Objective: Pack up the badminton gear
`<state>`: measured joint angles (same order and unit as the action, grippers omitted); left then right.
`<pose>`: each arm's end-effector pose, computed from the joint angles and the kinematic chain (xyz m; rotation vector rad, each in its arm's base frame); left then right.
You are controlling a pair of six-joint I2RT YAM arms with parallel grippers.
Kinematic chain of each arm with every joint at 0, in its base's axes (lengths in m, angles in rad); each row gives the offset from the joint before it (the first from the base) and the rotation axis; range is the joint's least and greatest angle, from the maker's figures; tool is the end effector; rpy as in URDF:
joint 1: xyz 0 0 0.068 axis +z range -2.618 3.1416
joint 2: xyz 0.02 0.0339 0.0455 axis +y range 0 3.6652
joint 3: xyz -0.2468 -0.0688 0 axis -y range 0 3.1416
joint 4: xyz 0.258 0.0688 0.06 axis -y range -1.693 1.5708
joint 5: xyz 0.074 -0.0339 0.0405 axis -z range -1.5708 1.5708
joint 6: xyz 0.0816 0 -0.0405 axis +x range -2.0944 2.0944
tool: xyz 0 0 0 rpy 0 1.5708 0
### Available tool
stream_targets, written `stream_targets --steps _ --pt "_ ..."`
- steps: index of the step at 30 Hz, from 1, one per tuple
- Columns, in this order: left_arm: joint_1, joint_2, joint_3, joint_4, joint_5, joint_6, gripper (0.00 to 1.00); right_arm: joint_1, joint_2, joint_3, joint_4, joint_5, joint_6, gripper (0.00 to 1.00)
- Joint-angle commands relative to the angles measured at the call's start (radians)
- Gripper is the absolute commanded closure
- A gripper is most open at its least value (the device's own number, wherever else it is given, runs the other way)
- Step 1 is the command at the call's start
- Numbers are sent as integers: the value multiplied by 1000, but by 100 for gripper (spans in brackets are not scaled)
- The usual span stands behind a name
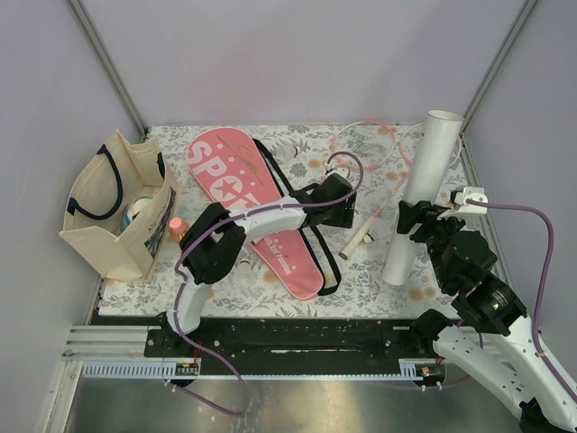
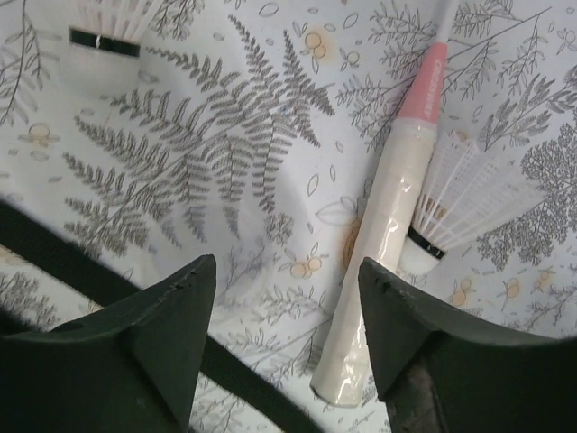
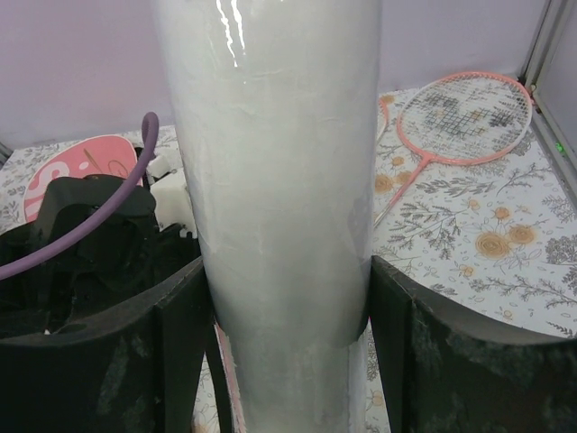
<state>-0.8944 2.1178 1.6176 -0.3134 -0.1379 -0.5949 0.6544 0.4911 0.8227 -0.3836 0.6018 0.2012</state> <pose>0.3279 -0.3906 0.1407 0.2981 2.4257 -0.5345 0.1613 0.0655 0.3633 0.0967 1.6135 0.1729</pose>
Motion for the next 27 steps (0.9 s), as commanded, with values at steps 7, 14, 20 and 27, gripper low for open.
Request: stream_targets --steps 7,14,20,27 --pt "5 -507 -211 137 207 176 1 5 -25 -14 70 -195 191 38" --pt "5 -789 -441 238 550 239 1 4 -33 -123 313 -362 377 38" --pt "5 -851 -505 258 678 195 1 5 -14 -264 650 -505 495 39" --pt "5 -811 -536 365 808 109 1 5 21 -341 893 -582 521 38"
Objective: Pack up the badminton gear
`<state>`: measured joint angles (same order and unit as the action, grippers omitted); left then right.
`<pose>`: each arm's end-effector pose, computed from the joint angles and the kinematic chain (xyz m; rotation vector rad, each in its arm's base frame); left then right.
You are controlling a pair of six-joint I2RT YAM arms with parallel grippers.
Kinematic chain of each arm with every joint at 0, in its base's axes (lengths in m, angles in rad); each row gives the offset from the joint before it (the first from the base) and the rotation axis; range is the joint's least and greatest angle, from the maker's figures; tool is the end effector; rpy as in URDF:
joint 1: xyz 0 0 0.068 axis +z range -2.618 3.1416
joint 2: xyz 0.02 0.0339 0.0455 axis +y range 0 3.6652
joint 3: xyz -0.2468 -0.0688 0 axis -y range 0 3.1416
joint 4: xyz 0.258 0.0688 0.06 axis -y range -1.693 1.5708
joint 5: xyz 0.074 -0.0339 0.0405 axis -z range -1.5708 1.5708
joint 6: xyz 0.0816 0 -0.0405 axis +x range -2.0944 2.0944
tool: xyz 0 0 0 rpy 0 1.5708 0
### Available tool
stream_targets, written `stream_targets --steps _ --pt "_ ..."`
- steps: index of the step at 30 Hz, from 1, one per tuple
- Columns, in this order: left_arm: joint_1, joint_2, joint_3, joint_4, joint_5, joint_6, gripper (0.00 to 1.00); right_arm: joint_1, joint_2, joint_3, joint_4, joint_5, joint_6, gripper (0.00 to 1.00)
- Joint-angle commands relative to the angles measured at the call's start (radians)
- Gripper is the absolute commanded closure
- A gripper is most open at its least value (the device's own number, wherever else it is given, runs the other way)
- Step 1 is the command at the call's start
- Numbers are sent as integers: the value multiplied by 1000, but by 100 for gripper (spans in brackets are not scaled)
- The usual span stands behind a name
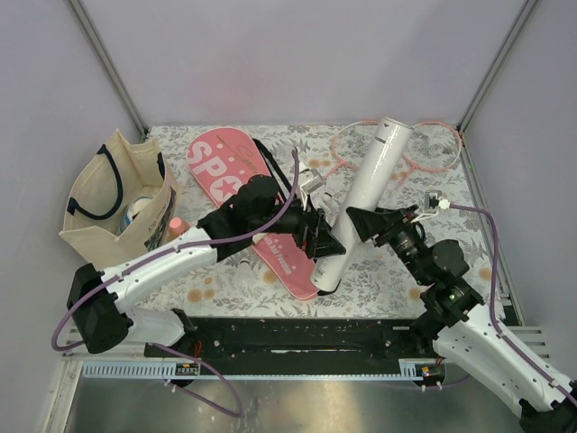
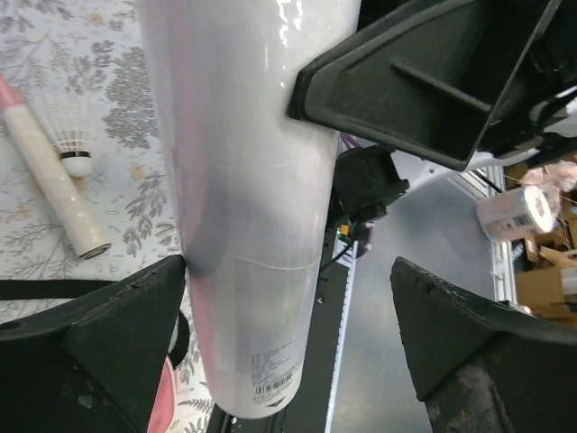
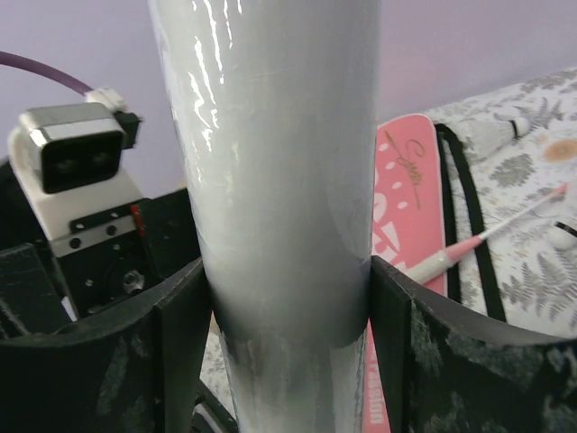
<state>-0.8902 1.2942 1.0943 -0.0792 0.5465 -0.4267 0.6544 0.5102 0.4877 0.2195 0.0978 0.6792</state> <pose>0.1908 -0.3030 0.3189 0.8769 1.8630 -1.3757 0.1763 0.1252 0.3186 0.1047 1.4517 1.0397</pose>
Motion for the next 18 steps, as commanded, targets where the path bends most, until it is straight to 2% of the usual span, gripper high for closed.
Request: stream_targets --steps 1,9,14,18 --pt "0 28 -16 151 133 -75 1 5 5 -14 313 -87 42 37" --pt "-6 106 -43 312 176 -167 3 5 24 -31 337 -95 39 36" --pt "-6 126 -28 308 185 -170 15 7 27 -47 345 -89 42 36" --pt "-4 94 -40 256 138 -139 24 7 8 -41 281 -61 25 34"
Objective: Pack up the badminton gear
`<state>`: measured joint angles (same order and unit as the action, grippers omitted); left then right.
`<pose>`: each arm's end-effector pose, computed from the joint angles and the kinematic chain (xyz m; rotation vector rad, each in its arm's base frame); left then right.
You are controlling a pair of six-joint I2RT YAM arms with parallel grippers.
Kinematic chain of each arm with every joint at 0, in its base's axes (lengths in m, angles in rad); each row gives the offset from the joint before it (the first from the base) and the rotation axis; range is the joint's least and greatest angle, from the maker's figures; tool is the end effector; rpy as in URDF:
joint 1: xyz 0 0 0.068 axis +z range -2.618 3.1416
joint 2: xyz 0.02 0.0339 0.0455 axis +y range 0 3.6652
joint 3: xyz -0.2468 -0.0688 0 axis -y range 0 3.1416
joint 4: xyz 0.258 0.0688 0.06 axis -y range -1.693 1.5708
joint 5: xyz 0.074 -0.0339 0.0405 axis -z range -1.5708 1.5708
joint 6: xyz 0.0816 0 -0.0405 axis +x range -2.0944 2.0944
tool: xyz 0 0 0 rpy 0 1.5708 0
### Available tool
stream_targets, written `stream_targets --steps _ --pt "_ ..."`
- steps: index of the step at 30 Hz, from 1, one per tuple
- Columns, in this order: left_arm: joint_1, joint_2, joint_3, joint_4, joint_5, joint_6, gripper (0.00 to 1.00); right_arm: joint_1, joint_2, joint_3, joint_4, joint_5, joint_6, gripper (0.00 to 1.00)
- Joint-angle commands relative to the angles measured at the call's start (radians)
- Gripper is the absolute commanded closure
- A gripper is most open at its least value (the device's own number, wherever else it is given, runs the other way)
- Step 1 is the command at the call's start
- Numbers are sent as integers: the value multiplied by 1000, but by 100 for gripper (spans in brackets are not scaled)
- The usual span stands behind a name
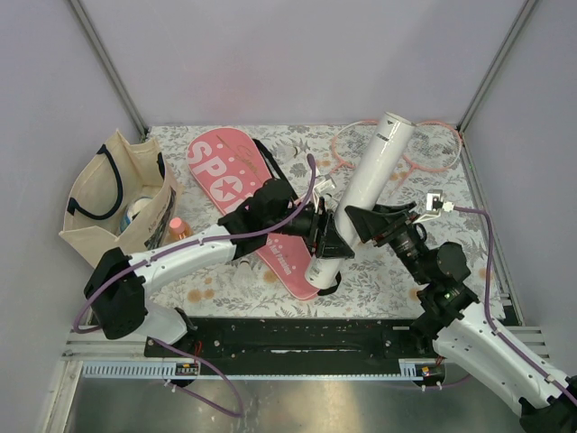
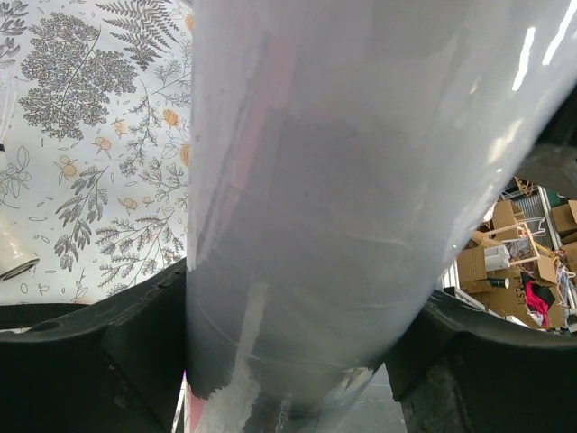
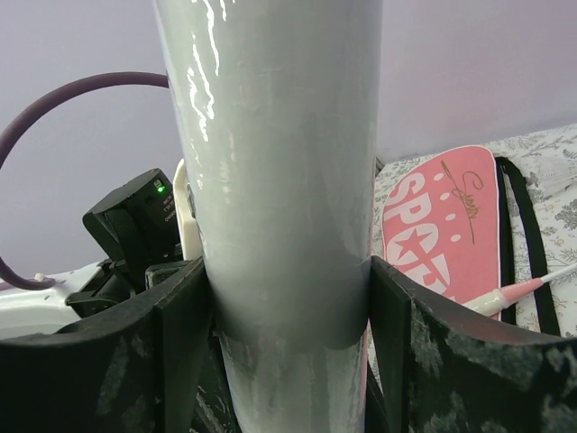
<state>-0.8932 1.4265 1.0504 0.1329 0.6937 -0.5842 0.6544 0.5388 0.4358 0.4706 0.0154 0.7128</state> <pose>0.1971 -0.3282 0.2859 0.8747 1.9069 -1.6028 0.1723 0.1306 0.3292 0.0521 1.2889 1.1790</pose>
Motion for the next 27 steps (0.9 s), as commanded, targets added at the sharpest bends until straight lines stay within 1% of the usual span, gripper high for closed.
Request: stream_targets --steps 1,4,6,8,11,14,15,18,22,26,27 --pt "2 -50 -7 42 -16 20 27 4 -26 9 7 37 -13 33" --pt "13 -84 -33 43 -40 18 32 5 -39 -9 -20 72 -19 33" --pt "20 -101 -46 50 -46 17 42 5 -46 -26 -15 83 -10 31" --pt "23 -110 -49 51 -51 15 48 5 -43 -34 -12 80 -1 28" --pt "33 -116 -43 28 -51 18 50 5 -37 -22 -29 75 -3 20" --pt "57 -139 -47 -2 -49 21 52 5 -48 -5 -78 86 -21 9" --pt "68 -152 -56 -12 -51 23 53 4 -54 0 -101 89 -35 8" --pt "114 -195 -84 -22 -54 24 56 5 -72 21 -182 93 -78 6" --pt "171 -250 -96 -81 -57 53 58 5 -82 61 -332 95 -121 5" --pt "230 -320 -76 -185 -77 108 59 4 -59 98 -464 103 -131 7" --pt "240 -340 -73 -219 -98 128 59 4 -33 119 -554 130 -134 7"
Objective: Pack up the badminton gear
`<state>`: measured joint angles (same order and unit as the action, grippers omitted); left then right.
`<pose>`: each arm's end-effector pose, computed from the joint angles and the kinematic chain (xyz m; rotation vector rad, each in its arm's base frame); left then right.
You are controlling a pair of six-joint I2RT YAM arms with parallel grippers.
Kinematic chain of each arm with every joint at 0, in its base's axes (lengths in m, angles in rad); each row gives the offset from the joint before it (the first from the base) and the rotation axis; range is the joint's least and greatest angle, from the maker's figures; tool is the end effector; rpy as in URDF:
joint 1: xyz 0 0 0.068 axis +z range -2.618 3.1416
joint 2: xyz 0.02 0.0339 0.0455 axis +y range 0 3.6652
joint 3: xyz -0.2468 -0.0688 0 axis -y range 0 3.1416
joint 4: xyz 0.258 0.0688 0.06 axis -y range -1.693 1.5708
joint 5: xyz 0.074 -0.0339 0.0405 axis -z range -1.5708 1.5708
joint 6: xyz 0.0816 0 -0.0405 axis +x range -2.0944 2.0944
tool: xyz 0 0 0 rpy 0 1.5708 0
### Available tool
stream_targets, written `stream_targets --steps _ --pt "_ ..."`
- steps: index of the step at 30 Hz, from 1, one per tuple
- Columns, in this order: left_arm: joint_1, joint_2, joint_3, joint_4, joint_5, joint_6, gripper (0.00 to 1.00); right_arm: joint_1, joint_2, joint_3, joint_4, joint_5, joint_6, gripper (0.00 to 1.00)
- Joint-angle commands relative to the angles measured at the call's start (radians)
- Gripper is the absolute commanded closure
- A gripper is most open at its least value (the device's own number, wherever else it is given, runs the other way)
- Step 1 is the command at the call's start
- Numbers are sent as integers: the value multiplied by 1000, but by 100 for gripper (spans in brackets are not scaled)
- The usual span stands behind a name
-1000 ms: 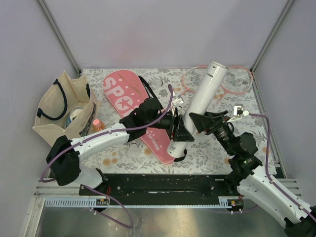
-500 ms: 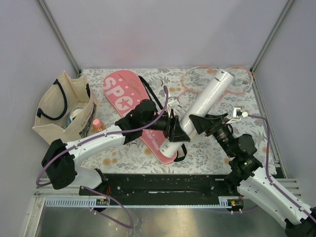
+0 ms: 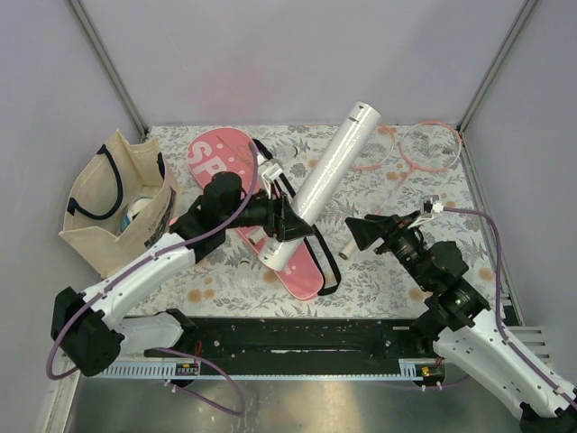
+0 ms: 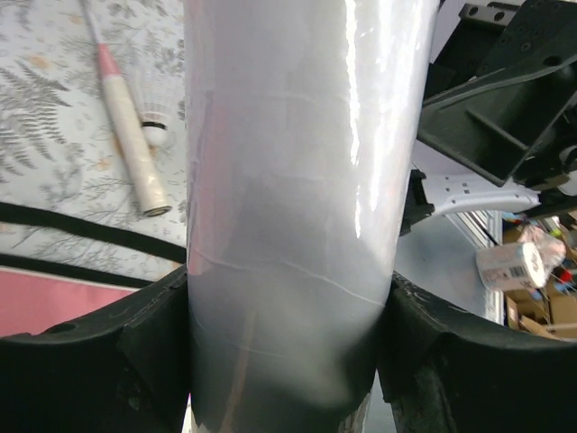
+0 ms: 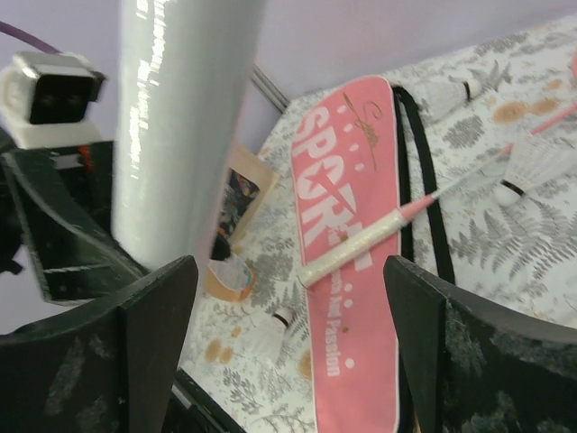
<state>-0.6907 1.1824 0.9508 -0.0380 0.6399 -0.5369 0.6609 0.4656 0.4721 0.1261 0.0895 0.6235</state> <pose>0.2201 -0.2451 0.3040 0.6499 1.9354 -1.4041 0.1710 0.1238 0.3065 0.0491 1.5146 0.9811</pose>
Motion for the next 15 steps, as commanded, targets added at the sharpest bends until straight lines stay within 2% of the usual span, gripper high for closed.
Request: stream_targets --steps 1,4,6,11,15 --pt "46 -122 26 -77 -74 106 59 -1 69 108 -258 73 -62 8" --pt "54 -190 40 -205 -179 201 58 -13 183 151 -356 130 -149 10" --pt "54 -228 45 -264 -210 245 56 -65 264 175 -410 124 -185 11" --pt "56 -294 60 -352 -166 317 54 -373 399 224 -454 -149 -209 16" --pt "56 -357 40 -384 -108 367 54 -547 582 327 -522 -328 -261 24"
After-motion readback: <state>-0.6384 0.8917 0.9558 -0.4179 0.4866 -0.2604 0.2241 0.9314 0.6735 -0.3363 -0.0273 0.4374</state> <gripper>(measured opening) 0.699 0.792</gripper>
